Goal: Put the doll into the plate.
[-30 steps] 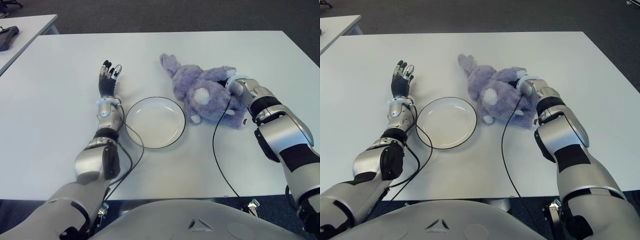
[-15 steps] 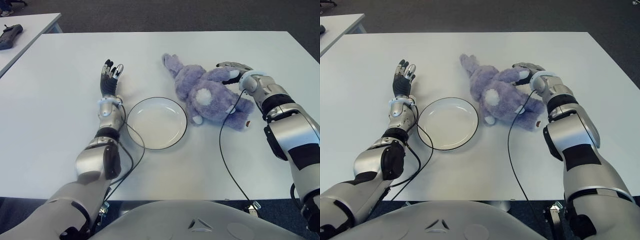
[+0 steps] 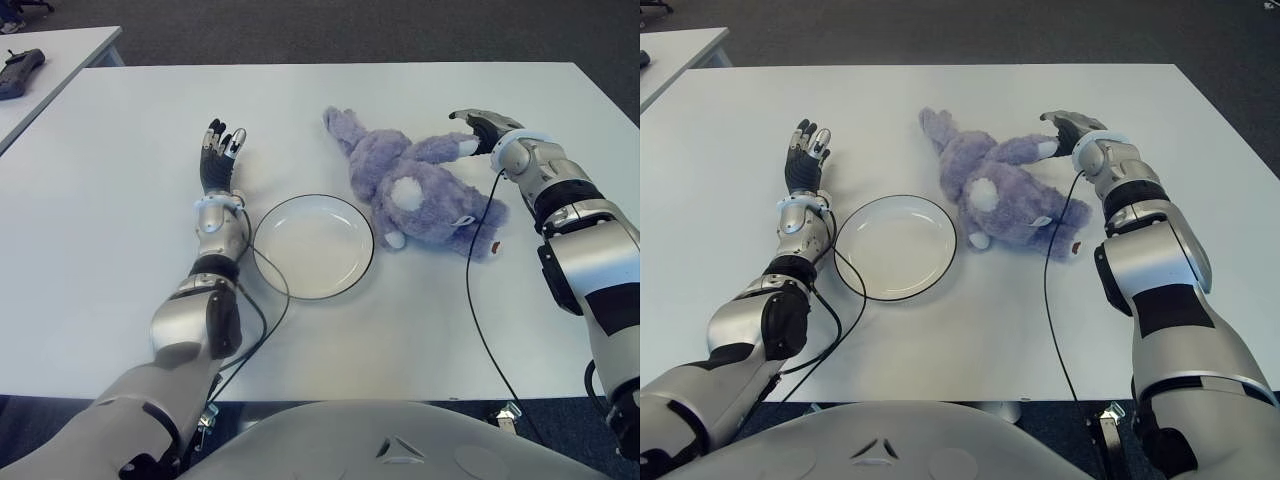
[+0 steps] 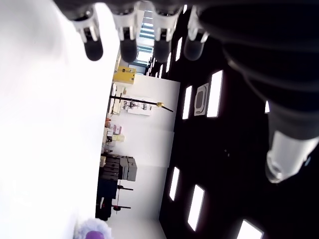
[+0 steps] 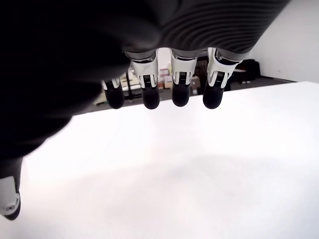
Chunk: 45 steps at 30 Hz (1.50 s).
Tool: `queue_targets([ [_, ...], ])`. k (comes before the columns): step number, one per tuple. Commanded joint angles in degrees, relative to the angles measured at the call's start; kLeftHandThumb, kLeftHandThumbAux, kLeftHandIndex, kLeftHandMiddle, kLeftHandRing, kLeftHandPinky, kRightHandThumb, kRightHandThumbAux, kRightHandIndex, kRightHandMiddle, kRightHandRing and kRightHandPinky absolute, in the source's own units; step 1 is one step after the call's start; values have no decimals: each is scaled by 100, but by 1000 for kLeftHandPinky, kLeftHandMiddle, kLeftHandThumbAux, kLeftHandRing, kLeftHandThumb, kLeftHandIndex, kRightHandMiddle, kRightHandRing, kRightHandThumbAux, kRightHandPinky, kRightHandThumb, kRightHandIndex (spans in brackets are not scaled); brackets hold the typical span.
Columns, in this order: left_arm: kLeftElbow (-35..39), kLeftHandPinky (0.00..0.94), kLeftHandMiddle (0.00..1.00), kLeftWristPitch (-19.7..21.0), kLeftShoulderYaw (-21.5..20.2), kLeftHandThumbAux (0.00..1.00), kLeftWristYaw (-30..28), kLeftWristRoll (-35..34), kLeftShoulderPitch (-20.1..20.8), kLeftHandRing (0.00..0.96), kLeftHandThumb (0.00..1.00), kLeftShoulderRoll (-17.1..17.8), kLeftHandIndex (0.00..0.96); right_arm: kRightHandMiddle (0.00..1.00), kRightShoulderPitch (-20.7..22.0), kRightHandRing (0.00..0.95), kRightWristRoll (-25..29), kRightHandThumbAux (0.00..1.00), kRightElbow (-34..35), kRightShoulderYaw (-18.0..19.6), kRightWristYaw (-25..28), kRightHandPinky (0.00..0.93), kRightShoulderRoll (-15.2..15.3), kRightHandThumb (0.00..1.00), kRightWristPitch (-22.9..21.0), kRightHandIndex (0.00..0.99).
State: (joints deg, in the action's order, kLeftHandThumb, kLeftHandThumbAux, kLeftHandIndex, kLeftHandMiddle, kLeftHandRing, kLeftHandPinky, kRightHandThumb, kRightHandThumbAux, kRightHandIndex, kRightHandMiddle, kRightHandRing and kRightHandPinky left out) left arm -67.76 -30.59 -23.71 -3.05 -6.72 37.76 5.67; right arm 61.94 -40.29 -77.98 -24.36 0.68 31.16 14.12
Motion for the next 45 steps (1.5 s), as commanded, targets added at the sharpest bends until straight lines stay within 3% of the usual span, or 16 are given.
queue_targets([
  [1, -889, 18, 64, 478, -110, 598, -16, -110, -1339, 40, 0, -401, 8, 0, 209, 0, 181, 564, -122, 218, -44, 7, 149, 50, -338, 0],
  [19, -883, 12, 67, 486, -100, 602, 13, -101, -1354, 39, 0, -395, 6, 0, 330, 0, 182, 574, -123, 491, -199, 0, 265, 97, -628, 0],
  [33, -887, 7, 67, 485, -116, 604, -5, -118, -1351, 40, 0, -402, 9, 0, 369, 0, 96, 591, -115, 523, -393, 3, 304, 87, -599, 0],
  [45, -877, 12, 63, 458, -20, 608, 127, -15, -1365, 35, 0, -409, 4, 24, 891, 26, 265, 600, -18, 743, -403, 26, 501, 6, -496, 0],
])
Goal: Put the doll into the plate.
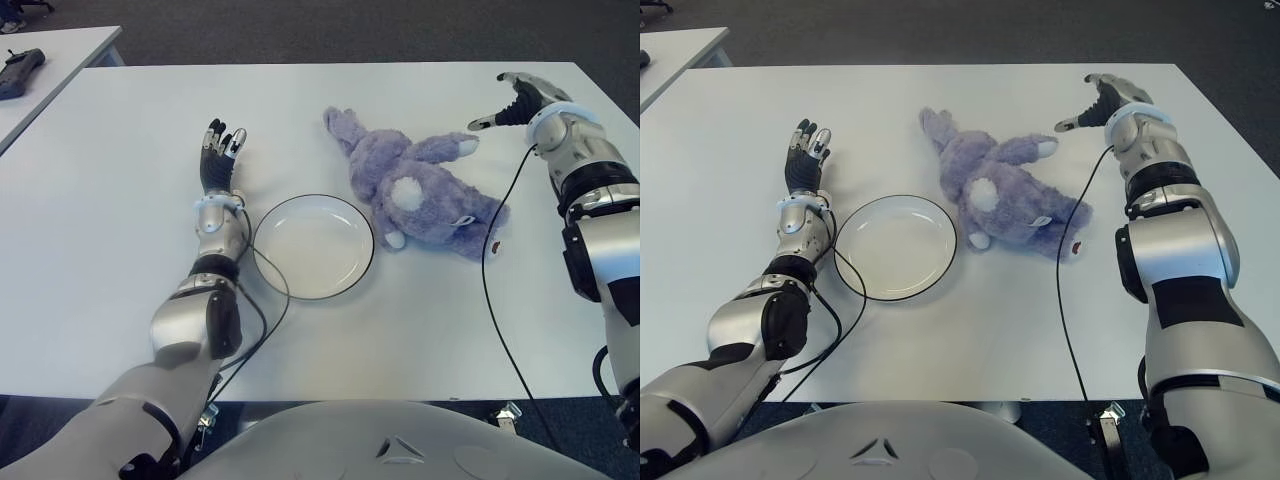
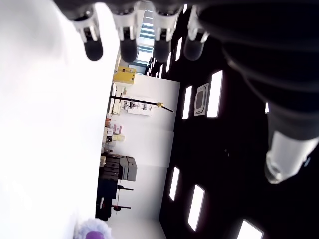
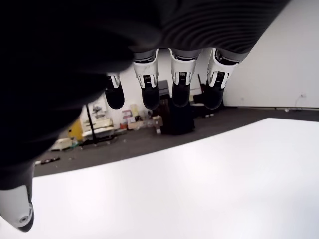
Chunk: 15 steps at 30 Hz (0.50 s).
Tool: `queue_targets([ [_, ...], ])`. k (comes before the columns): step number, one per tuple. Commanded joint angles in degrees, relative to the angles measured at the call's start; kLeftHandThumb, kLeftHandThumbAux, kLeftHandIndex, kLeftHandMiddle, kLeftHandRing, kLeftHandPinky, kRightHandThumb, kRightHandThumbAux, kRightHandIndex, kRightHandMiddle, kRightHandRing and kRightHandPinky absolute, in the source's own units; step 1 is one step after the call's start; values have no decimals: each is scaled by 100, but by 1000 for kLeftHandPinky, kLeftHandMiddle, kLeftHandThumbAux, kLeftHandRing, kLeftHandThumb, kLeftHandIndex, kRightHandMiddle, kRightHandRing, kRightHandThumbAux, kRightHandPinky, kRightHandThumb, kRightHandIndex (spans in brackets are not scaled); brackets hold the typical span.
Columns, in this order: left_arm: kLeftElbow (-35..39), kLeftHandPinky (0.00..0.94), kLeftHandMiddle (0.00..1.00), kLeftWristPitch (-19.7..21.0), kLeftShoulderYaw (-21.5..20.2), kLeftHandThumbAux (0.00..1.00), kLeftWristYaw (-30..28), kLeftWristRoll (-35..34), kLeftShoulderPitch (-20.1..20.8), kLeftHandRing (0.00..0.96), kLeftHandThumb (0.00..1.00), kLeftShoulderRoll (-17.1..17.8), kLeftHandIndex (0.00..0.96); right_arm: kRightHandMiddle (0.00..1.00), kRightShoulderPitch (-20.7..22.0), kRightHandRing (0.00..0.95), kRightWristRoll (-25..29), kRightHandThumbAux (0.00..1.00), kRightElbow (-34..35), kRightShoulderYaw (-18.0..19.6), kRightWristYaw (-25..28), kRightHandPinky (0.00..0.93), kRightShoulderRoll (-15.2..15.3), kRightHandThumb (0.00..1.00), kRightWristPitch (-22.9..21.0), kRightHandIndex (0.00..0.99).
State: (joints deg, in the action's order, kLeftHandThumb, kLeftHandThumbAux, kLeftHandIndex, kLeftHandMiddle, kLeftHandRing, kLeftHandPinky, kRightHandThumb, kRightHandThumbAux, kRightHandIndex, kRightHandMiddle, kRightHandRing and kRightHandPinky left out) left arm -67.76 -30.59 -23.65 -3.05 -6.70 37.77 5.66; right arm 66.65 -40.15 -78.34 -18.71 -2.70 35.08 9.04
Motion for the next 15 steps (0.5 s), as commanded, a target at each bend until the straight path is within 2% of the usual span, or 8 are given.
queue_targets([
  [1, -876, 11, 63, 450, -22, 608, 130, -14, -1370, 36, 0, -406, 4, 28, 449, 29, 275, 600, 36, 211, -103, 30, 120, 3, 58, 0],
  [5, -878, 14, 67, 495, -96, 612, 67, -98, -1355, 40, 0, -398, 5, 74, 472, 67, 297, 567, 274, 260, -537, 74, 210, 0, 665, 3],
  [8, -882, 14, 67, 523, -115, 612, 51, -116, -1349, 41, 0, -384, 5, 102, 324, 91, 353, 550, 593, 301, -781, 96, 264, 0, 1178, 15],
  [15, -887, 0, 69, 469, -58, 603, 32, -42, -1366, 42, 0, -350, 4, 183, 16, 156, 478, 504, 927, 342, -1263, 140, 177, 0, 1931, 73],
])
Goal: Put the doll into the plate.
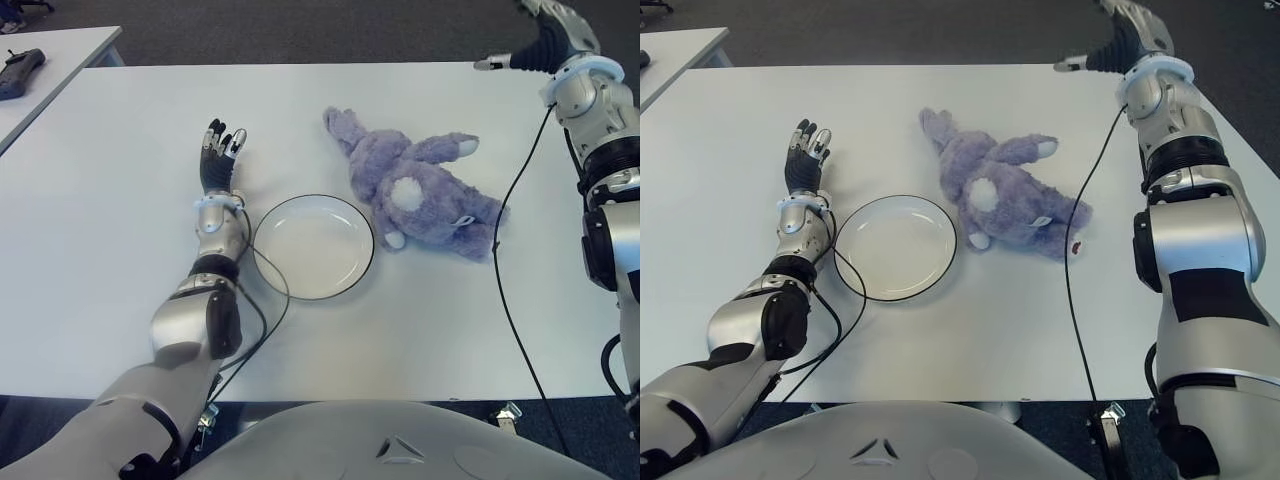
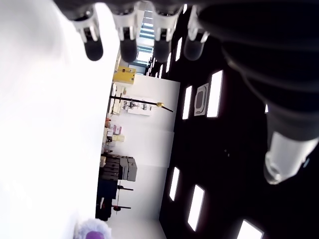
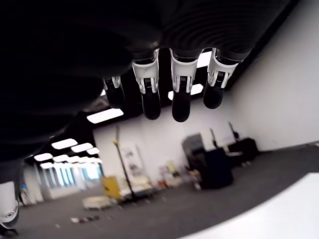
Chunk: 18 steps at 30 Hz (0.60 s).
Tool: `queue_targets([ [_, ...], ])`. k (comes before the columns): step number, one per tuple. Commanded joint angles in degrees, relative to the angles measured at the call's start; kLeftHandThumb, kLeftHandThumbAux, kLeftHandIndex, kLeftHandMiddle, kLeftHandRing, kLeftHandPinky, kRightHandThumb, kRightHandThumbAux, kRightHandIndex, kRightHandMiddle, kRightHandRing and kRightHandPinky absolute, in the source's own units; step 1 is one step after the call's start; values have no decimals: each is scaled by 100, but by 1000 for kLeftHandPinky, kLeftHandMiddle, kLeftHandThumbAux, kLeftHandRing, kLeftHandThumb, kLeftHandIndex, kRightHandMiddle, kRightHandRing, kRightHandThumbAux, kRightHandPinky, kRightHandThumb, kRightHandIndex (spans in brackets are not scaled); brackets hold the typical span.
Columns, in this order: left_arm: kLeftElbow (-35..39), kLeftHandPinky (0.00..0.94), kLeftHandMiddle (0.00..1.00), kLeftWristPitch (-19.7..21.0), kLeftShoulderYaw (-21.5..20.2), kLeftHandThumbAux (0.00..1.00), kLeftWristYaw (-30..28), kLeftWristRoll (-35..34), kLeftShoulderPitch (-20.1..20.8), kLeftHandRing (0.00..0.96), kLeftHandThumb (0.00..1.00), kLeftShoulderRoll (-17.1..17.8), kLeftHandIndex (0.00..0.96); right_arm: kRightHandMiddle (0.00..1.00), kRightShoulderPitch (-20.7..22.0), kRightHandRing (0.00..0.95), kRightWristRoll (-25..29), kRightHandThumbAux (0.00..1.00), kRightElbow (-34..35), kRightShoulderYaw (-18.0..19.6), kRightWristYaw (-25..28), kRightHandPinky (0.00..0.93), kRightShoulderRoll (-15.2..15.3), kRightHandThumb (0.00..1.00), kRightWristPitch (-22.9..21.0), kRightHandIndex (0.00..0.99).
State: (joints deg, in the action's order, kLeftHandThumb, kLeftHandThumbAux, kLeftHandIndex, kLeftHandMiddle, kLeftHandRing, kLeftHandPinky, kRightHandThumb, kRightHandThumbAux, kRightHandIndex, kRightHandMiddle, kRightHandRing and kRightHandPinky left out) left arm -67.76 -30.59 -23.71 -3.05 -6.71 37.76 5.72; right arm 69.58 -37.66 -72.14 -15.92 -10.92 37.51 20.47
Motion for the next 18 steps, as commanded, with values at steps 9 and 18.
queue_targets([
  [9, -894, 8, 69, 469, -17, 607, 65, -4, -1369, 40, 0, -347, 4, 211, -324, 186, 282, 553, 228, 68, -702, 155, -120, 0, 1250, 107],
  [18, -895, 1, 70, 470, -10, 604, 56, -2, -1372, 39, 0, -344, 5, 258, -402, 226, 234, 541, 284, -7, -820, 180, -74, 0, 1617, 123],
])
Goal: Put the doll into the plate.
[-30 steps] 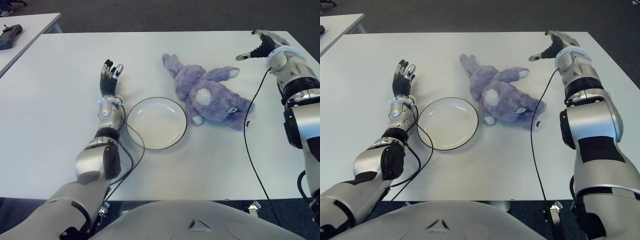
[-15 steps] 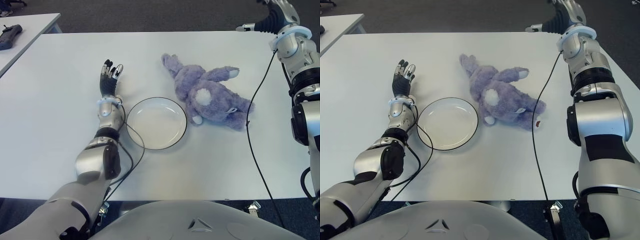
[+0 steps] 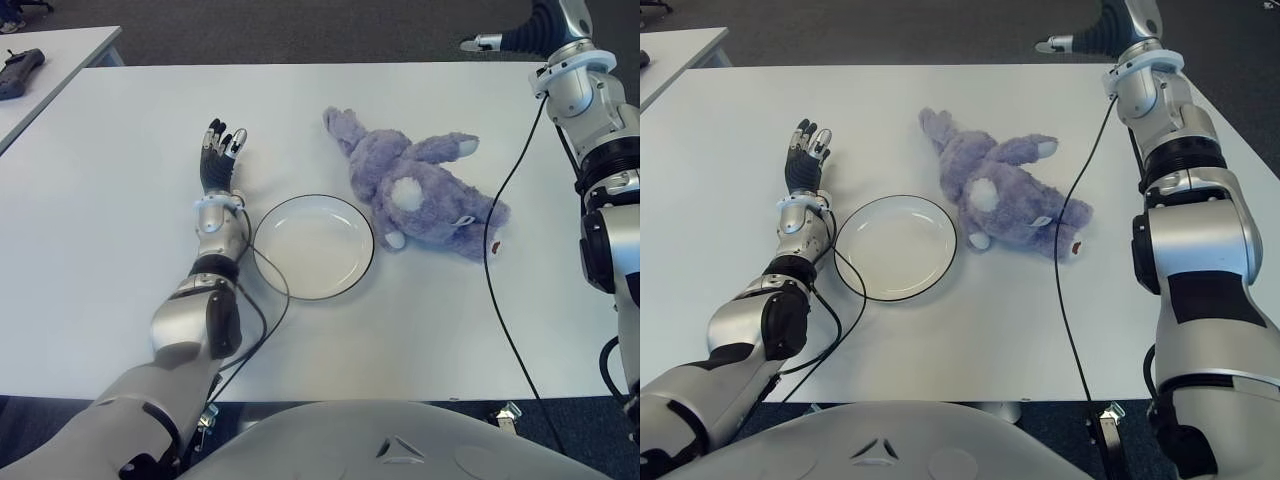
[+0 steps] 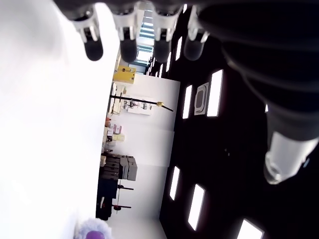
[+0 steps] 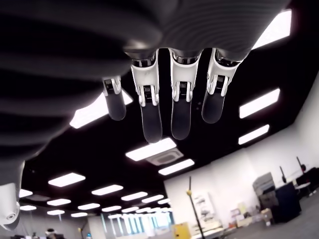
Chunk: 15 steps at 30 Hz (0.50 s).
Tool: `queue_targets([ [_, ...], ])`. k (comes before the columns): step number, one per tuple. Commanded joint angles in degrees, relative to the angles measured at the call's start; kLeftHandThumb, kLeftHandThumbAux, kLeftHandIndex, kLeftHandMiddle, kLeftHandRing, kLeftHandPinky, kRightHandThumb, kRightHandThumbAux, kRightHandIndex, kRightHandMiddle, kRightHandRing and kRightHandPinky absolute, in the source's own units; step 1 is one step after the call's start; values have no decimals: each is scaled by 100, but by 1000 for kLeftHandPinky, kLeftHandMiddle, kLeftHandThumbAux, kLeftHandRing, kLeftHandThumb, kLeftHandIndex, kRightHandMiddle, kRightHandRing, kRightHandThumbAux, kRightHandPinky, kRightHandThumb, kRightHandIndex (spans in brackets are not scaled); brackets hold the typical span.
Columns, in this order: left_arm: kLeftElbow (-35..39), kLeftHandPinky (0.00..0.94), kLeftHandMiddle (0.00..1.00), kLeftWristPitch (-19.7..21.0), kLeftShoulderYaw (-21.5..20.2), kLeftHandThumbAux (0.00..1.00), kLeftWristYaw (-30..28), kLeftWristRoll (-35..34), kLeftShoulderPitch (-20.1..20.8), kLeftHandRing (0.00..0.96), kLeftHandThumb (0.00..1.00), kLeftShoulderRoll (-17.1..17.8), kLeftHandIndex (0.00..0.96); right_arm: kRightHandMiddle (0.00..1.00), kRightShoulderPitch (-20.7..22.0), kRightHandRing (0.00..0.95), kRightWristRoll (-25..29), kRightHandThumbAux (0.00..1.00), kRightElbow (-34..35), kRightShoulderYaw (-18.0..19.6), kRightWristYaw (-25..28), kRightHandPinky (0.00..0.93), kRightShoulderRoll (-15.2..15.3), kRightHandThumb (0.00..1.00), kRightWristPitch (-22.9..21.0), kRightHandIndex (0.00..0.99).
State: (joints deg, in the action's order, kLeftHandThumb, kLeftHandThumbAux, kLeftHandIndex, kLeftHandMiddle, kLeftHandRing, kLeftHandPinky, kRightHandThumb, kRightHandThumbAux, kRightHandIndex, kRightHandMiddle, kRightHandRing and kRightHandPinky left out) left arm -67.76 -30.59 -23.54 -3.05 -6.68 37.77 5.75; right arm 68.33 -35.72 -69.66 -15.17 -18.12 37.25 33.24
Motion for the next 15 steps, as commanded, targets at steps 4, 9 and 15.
queue_targets([
  [4, -897, 0, 69, 486, 5, 598, 75, 25, -1378, 38, 0, -340, 5, 263, -379, 231, 37, 545, 172, -93, -77, 166, -11, 0, 503, 123],
  [9, -897, 0, 67, 501, -12, 594, 80, 1, -1375, 35, 0, -339, 4, 242, -933, 212, 190, 546, 1050, -22, 193, 163, 102, 0, 852, 112],
  [15, -898, 3, 68, 529, -67, 594, 53, -61, -1358, 39, 0, -346, 6, 220, -1433, 194, 356, 536, 1514, -29, 606, 171, 147, 0, 1172, 106],
])
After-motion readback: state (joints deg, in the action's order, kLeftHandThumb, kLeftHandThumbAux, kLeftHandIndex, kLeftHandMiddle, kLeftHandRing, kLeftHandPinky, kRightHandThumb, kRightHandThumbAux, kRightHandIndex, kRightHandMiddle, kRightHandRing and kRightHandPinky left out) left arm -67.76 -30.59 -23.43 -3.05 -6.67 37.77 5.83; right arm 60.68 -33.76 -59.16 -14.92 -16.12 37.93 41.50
